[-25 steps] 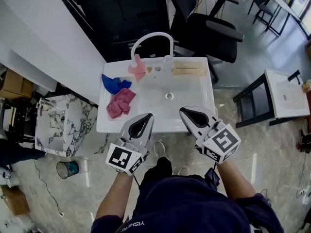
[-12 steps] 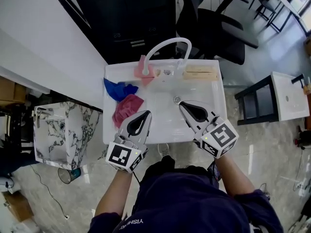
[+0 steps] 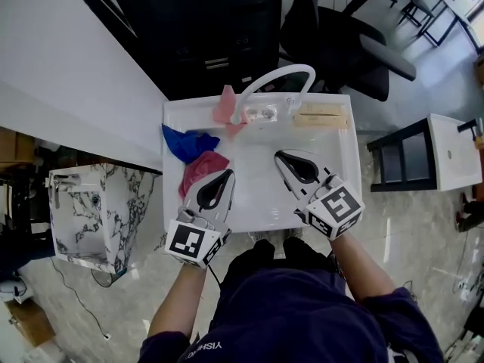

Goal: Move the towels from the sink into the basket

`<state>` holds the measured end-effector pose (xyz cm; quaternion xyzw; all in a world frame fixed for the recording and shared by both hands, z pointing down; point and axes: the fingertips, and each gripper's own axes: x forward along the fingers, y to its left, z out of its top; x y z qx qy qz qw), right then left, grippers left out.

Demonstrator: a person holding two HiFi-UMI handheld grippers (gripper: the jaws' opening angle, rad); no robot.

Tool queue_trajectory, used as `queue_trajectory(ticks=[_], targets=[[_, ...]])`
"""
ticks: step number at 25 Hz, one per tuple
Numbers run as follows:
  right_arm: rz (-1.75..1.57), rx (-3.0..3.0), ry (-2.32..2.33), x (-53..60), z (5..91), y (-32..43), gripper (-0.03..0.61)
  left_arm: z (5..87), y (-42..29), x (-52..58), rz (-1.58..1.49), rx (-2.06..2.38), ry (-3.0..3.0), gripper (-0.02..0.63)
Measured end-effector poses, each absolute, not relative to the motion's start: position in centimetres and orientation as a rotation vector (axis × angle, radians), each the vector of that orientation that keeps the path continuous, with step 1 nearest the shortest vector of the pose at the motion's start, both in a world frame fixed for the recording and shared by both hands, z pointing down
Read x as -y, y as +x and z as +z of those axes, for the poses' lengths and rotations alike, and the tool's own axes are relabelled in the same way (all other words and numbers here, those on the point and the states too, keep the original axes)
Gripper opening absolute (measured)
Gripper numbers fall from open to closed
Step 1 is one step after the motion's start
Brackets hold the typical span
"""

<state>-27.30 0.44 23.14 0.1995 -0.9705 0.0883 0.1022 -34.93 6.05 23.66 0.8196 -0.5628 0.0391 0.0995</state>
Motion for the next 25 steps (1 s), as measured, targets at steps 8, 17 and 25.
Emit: queue_trajectory(ticks=[8,17,25], targets=[[0.3,2.846,0.503,2.5,26.6,-30.4,0.007,25.3,-36.0,-4.8,0.158,1.7,2.353,0.003],[0.362,2.788,0.458,5.8,31.7,-33.1,0.008,28.1,-37.0,-4.5,0.194,1.736,2.244,0.003],[0.378,2.734,0.444,8.2,35.8,-35.8,0.008,30.4,-38.1,-4.4,0.219,1.753,2.164,0.003]])
